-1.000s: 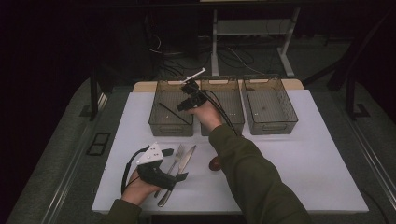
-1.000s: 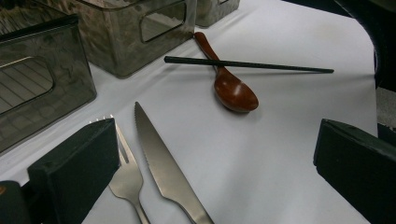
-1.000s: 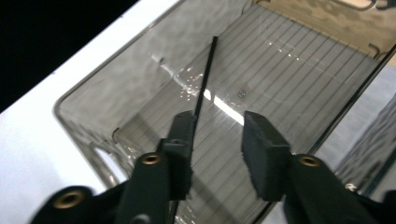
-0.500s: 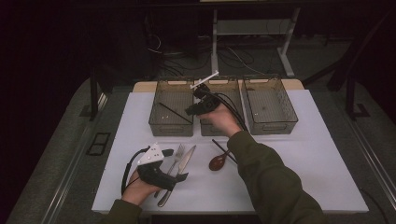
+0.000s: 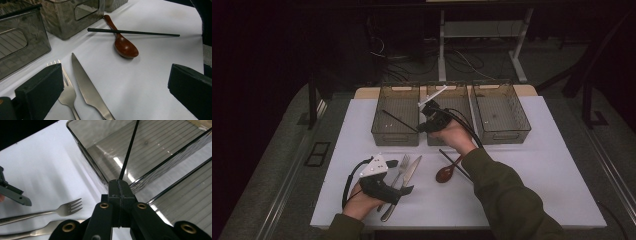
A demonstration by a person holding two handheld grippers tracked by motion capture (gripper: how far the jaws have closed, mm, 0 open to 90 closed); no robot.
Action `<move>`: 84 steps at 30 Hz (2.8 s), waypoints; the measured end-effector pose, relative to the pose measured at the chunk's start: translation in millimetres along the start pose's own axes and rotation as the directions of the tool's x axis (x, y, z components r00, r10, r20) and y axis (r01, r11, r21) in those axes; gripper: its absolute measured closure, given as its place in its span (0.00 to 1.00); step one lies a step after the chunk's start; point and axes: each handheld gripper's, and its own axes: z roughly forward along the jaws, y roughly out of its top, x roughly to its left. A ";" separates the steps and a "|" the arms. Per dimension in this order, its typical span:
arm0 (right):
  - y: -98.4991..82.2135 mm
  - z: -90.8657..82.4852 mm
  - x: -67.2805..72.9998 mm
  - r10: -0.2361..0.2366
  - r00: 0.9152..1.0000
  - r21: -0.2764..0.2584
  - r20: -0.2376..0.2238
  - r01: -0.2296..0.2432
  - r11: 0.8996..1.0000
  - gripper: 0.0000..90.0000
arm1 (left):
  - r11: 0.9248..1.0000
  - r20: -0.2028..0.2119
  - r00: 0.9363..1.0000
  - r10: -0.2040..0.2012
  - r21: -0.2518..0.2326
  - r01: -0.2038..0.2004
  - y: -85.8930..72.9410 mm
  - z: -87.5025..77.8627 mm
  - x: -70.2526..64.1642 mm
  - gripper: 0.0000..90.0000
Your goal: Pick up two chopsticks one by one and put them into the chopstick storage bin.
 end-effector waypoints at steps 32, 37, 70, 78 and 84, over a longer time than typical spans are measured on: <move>0.7 4.5 -1.6 0.008 1.000 -0.018 0.023 -0.008 1.000 0.99 | 1.000 0.000 1.000 -0.006 -0.005 0.006 -0.1 -1.6 0.5 0.00; -3.6 -9.2 -3.8 0.015 1.000 -0.056 0.013 -0.014 0.998 0.99 | 1.000 -0.002 1.000 0.000 0.005 0.000 -0.3 -1.5 1.0 0.00; -119.2 -90.1 -7.0 -0.024 1.000 -0.217 -0.010 0.021 0.976 0.47 | 0.999 -0.021 0.999 -0.032 -0.003 0.032 -6.4 -6.4 4.0 0.00; -146.2 -94.7 -3.3 -0.016 1.000 -0.193 0.005 0.016 0.981 0.46 | 0.999 -0.025 0.999 -0.028 -0.016 0.028 -6.3 -7.0 3.4 0.00; -167.5 -97.2 -1.7 0.012 1.000 -0.174 0.004 -0.011 0.985 0.47 | 1.000 -0.028 0.999 -0.027 -0.013 0.026 -6.6 -6.5 5.5 0.00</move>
